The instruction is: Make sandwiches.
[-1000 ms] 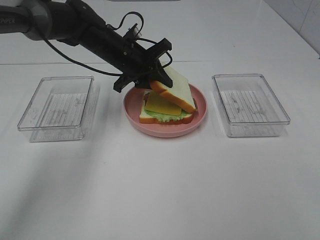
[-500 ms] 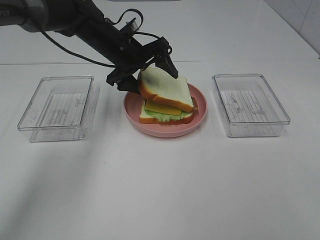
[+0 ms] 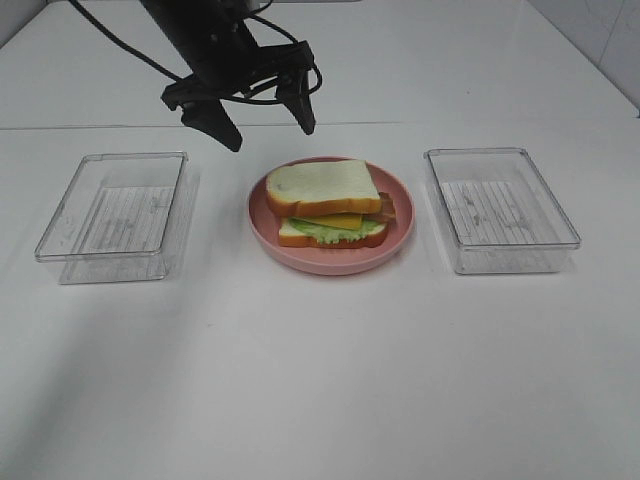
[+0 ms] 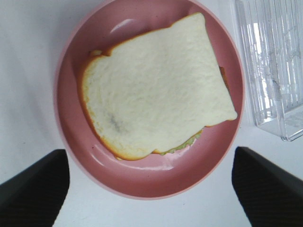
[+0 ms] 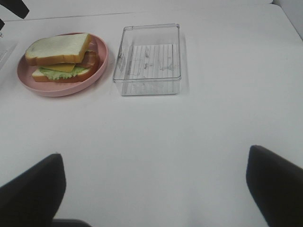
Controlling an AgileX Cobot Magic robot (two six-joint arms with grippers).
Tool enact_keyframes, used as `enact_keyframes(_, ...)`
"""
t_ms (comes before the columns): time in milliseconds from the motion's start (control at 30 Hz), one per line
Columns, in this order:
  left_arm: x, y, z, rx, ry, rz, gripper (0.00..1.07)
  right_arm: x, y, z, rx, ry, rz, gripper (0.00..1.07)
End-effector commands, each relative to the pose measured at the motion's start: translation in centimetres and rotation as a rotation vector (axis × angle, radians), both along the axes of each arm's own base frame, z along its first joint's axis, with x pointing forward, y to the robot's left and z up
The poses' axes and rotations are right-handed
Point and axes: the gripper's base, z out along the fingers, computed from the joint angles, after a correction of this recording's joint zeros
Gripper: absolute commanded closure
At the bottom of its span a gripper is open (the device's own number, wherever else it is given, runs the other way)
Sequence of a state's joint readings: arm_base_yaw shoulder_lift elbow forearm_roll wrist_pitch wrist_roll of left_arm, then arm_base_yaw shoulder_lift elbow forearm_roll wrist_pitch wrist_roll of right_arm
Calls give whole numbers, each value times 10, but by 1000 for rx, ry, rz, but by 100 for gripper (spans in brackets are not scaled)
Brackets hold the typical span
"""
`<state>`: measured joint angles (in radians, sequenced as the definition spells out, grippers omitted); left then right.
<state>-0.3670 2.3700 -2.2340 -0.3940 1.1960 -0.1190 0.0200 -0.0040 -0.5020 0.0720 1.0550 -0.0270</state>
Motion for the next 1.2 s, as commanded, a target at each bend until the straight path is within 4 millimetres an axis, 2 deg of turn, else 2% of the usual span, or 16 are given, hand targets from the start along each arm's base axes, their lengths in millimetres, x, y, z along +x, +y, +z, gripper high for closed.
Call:
enact_keyframes(33, -4, 1, 11, 46, -6, -21, 21, -3, 0, 0, -5, -28, 9, 9)
enact_keyframes(300, -1, 26, 40, 181, -110, 1, 21, -3, 0, 0, -5, -28, 9, 9)
enact_keyframes(400, 2, 54, 54, 273, -164, 45, 21, -3, 0, 0, -5, -28, 9, 9)
enact_keyframes(467, 4, 90, 66, 354, -188, 103, 21, -3, 0, 0, -5, -28, 9, 9)
enact_keyframes(500, 4, 90, 66, 354, -188, 103, 21, -3, 0, 0, -5, -28, 9, 9)
enact_keyframes(567, 0, 130, 76, 377, -178, 170, 22, -3, 0, 0, -5, -28, 9, 9)
enact_keyframes(600, 0, 130, 76, 377, -178, 170, 22, -3, 0, 0, -5, -28, 9, 9)
enact_keyframes(633, -3, 157, 84, 385, -178, 211, 22, -3, 0, 0, -5, -28, 9, 9)
enact_keyframes(700, -5, 167, 87, 387, -177, 227, 22, -3, 0, 0, -5, -28, 9, 9)
enact_keyframes(767, -15, 200, 99, 390, -176, 272, 22, -3, 0, 0, -5, -28, 9, 9)
enact_keyframes(867, -19, 204, 101, 392, -173, 278, 22, -3, 0, 0, -5, -28, 9, 9)
enact_keyframes(967, -39, 208, 110, 416, -167, 275, 22, -3, 0, 0, -5, -28, 9, 9)
enact_keyframes(1033, -77, 207, 116, 404, -211, 278, 22, -3, 0, 0, -5, -28, 9, 9)
enact_keyframes(1100, -87, 206, 118, 386, -235, 283, 22, -3, 0, 0, -5, -28, 9, 9)
enact_keyframes(1133, -117, 205, 127, 367, -299, 283, 22, -3, 0, 0, -5, -28, 9, 9)
enact_keyframes(1200, -133, 206, 129, 364, -329, 283, 22, -3, 0, 0, -5, -28, 9, 9)
